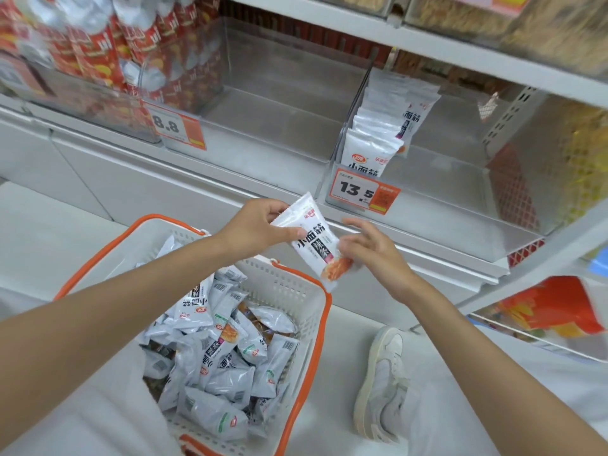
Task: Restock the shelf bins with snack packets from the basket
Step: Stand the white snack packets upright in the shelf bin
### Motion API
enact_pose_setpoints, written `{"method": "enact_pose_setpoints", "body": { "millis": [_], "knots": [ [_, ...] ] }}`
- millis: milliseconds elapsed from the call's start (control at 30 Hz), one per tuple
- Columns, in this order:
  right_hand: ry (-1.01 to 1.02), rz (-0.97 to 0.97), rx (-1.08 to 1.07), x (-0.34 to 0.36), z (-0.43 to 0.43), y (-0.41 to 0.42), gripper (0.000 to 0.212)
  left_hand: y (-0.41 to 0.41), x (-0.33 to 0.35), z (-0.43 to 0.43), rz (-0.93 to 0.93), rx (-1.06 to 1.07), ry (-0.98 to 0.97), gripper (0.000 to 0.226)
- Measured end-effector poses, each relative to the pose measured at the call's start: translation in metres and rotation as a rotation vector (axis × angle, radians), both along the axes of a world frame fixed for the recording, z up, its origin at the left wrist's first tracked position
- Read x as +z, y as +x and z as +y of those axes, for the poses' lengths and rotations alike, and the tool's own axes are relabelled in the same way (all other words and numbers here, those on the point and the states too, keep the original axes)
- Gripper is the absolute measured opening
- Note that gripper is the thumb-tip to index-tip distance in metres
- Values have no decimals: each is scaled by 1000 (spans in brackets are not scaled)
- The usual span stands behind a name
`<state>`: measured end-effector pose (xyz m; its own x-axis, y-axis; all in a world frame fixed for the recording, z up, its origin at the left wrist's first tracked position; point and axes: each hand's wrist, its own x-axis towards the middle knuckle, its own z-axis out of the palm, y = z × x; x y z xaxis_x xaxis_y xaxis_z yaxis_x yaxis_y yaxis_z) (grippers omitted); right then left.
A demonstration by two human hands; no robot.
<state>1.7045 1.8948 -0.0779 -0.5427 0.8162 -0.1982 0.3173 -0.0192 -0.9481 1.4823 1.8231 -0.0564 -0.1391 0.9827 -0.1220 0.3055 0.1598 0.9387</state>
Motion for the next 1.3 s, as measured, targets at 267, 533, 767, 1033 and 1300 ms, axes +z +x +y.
{"method": "enact_pose_setpoints", "body": {
  "millis": [267,533,767,1033,1300],
  "knots": [
    [38,34,55,35,-4,-8,10,14,50,31,-9,63,143,26],
    [177,127,-114,72,20,14,22,44,100,67,15,38,310,22],
    [13,256,-397,83,54,32,32,66,126,119,124,56,291,35],
    [-41,211,-651,85,148,48,18,68,120,206,494,-39,250,26],
    [216,-309,-511,53,242,10,37,85,104,282,985,-167,316,43]
  ]
}}
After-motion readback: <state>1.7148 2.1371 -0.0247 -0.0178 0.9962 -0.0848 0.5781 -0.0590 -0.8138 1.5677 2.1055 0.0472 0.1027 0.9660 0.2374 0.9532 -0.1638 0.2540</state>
